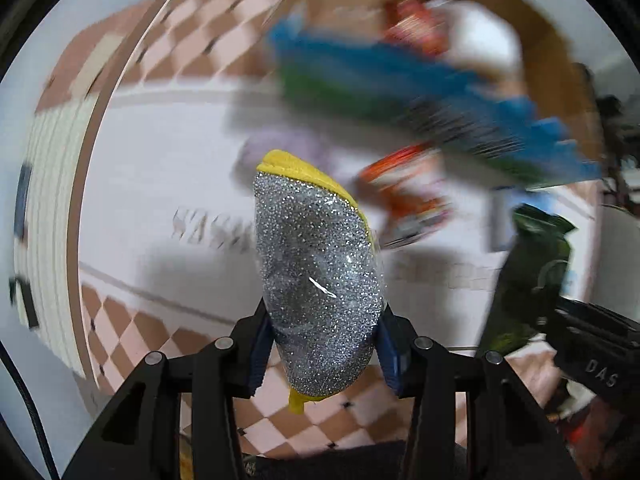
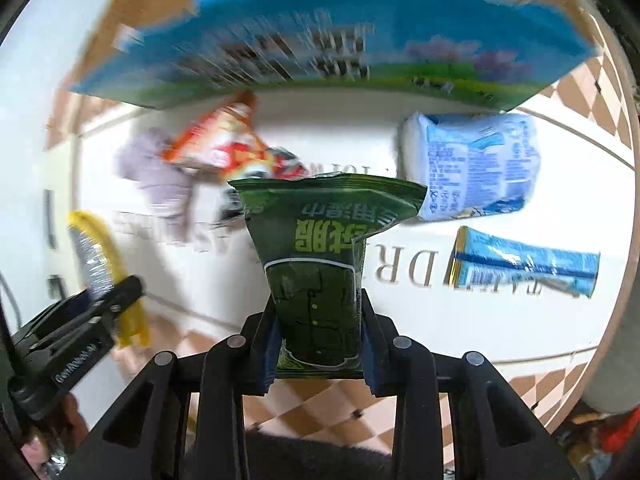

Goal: Organize soft objects
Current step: 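Lower the sponge and green bag into the box and open both grippers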

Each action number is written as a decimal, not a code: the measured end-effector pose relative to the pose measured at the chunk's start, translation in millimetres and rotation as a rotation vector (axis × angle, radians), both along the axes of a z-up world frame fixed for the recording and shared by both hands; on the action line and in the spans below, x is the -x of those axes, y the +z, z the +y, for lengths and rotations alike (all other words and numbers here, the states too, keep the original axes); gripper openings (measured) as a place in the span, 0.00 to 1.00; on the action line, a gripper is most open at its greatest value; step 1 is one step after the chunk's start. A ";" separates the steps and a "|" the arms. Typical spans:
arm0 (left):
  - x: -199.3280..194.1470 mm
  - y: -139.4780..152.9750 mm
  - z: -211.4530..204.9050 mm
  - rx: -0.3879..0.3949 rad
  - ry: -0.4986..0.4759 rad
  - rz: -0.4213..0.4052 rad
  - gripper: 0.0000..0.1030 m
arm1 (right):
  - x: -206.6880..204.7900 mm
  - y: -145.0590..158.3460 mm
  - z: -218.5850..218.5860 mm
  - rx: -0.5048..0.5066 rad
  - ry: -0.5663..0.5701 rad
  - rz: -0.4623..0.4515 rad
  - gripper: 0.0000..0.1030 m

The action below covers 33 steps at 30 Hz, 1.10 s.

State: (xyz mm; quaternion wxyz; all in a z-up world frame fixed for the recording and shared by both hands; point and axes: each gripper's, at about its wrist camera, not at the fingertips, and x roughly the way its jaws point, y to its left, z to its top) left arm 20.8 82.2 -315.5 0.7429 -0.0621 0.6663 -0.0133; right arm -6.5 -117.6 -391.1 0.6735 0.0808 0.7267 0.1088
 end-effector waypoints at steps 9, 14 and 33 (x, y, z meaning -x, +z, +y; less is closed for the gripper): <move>-133.3 89.6 -27.7 -0.046 -0.124 -0.115 0.41 | -52.0 133.9 -53.6 -0.042 -0.064 -0.224 0.34; -227.0 53.1 -24.3 -0.151 -0.125 -0.023 0.41 | -128.6 130.4 -59.2 0.105 -0.102 -0.243 0.34; -319.1 -50.8 -42.7 -0.283 -0.208 0.182 0.44 | -335.3 8.2 -38.9 0.340 -0.096 -0.080 0.34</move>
